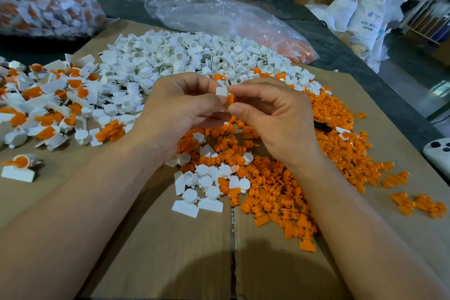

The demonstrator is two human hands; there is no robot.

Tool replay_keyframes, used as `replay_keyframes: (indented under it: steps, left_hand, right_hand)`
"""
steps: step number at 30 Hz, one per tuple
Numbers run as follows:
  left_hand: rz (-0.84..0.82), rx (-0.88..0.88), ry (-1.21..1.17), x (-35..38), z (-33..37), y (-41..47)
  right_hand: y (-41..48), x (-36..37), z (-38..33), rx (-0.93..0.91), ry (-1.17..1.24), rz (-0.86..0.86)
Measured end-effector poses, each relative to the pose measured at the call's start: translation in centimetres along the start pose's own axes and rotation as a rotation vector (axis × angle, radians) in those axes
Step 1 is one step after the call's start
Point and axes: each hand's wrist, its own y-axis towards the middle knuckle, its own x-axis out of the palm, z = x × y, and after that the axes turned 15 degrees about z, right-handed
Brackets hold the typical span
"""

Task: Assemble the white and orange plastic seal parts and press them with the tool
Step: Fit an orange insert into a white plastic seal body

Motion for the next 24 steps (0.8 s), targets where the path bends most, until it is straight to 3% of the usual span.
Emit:
replay_keyframes:
  steps: [8,15,24]
  left_hand:
    - [-0.059,-0.021,-0.056,0.04,0.18,-0.12]
    - [0.004,0.055,0.023,0.21,0.02,-0.23]
    - [-0.036,0.044,-0.014,0.10,0.05,-0.12]
  right_hand:
    - [0.06,-0.12,-0.19,0.021,0.054,-0.011]
    - [0.10,-0.31,-0.16,-0.042,0.009,-0.044]
    - [0.29,-0.56,-0.20,0.046,0.029,-0.026]
